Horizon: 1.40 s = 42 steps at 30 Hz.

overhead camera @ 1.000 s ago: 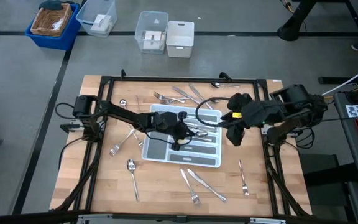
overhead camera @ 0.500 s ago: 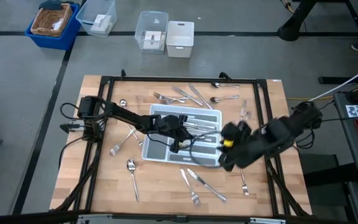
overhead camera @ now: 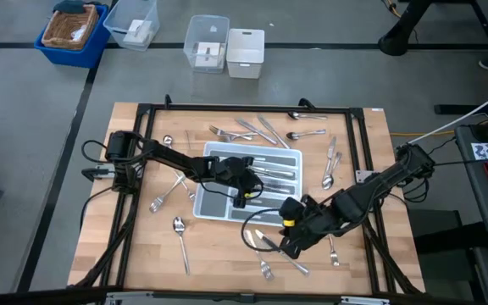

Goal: Sort silverware
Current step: Put the spoon into the organizer tray

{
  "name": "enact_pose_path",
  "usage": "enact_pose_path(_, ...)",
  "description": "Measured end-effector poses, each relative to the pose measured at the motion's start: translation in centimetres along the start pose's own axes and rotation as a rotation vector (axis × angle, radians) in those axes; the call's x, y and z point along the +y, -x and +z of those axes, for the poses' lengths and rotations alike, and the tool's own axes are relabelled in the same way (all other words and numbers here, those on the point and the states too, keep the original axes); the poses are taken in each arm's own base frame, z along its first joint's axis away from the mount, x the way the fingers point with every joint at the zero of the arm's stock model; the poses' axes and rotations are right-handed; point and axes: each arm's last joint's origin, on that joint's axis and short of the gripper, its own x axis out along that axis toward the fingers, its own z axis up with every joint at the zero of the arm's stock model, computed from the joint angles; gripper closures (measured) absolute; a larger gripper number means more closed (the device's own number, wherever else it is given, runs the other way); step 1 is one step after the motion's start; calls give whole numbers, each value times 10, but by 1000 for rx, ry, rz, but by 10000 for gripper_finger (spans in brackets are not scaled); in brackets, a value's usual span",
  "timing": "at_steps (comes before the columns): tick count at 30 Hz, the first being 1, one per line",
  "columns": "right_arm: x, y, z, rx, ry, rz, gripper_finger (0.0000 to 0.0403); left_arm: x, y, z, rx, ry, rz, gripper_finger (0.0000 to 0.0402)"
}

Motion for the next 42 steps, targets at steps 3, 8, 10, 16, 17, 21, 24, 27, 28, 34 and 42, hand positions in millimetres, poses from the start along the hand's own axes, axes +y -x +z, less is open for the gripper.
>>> enact_pose_path(3,-3,-12,-5,10,-1,9,276,-3,5,6,-12,31,-7,289)
enact_pose_path(8,-6,-27,-13,47,-1,34,276,-5,27,24,-28,119,-19,297)
enact_pose_path(10,-9,-33,-16,63,0,35,276,-5,39,29,-10,152,-23,301)
enact_pose_path(16,-16,-49,-26,127,2,54,276,-8,80,43,55,202,-45,308)
enact_pose_path(17,-17,-51,-27,127,-2,56,276,-8,86,45,63,211,-49,309)
enact_pose_path(21,-25,-61,-35,150,-29,27,276,-12,110,51,90,241,-64,310)
enact_pose_path(24,-30,-68,-39,153,-30,21,276,-16,124,53,104,261,-75,310)
enact_pose_path(27,-35,-76,-44,165,-29,20,276,-20,134,54,120,285,-88,310)
enact_pose_path(28,-36,-78,-45,162,-29,26,276,-21,136,55,122,295,-92,310)
enact_pose_path(34,-44,-87,-52,167,-25,17,276,-39,142,52,186,355,-159,310)
enact_pose_path(42,-47,-89,-54,173,-22,2,276,-72,153,37,472,666,-280,310)
